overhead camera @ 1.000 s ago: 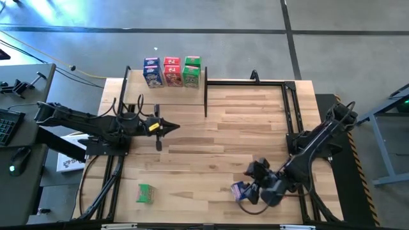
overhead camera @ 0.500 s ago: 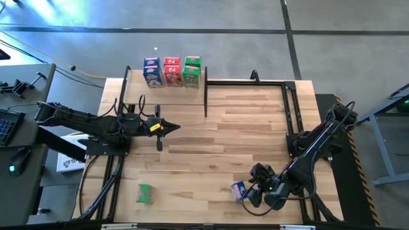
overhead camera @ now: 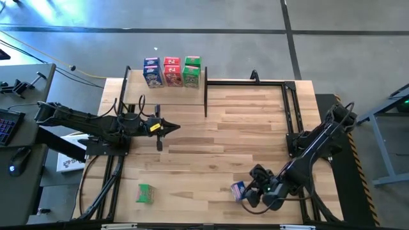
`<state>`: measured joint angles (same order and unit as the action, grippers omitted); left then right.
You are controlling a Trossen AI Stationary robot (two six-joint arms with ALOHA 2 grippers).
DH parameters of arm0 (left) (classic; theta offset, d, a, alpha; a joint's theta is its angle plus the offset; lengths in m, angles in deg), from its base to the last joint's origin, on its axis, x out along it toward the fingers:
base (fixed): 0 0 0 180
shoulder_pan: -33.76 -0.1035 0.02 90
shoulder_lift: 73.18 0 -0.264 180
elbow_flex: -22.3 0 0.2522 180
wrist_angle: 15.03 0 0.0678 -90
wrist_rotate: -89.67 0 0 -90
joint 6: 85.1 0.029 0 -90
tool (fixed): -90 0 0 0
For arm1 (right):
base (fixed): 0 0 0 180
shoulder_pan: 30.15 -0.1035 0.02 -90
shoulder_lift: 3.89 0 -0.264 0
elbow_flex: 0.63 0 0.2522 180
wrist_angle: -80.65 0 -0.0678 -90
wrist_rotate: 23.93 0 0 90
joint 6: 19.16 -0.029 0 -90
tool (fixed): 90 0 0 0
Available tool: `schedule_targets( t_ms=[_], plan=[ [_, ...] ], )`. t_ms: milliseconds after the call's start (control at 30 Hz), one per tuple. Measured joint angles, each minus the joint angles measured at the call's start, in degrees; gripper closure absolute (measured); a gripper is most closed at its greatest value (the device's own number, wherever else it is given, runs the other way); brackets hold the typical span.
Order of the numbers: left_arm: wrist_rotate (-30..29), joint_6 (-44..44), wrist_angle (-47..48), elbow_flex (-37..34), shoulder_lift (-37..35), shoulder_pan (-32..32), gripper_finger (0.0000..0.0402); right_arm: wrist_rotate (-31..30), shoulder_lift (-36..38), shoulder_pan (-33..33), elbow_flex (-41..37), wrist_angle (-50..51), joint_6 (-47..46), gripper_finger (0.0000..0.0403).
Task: Stack cereal on shelf
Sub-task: Put the blue cereal box on the shelf aligned with the other blue cereal boxes
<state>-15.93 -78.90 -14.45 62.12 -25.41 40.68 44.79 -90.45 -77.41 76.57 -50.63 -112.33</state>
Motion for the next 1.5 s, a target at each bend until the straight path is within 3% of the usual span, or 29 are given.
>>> schedule_targets(
  t_ms=[133, 267, 667, 1033, 1500],
  plan=[
    [0.0, 0.0, 0.1, 0.0, 0.0, 0.0, 0.0401, 3.2, -3.5, 1.3, 0.3, -2.0, 0.3, 0.0126],
    [0.0, 0.0, 0.1, 0.0, 0.0, 0.0, 0.0401, 4.0, -8.1, 2.3, 5.4, 0.6, 3.3, 0.0126],
    [0.0, 0.0, 0.4, 0.0, 0.0, 0.0, 0.0401, 3.4, -19.0, 5.0, 26.2, 30.4, 5.1, 0.0126],
    [0.0, -0.2, 0.5, 0.0, 0.0, 0.0, 0.0401, 7.4, -18.9, 5.7, 26.9, 30.9, -4.3, 0.0123],
    [0.0, -0.1, 0.5, 0.0, 0.0, 0.0, 0.04, 6.9, -19.5, 7.5, 26.1, 29.0, -9.5, 0.0093]
  ],
)
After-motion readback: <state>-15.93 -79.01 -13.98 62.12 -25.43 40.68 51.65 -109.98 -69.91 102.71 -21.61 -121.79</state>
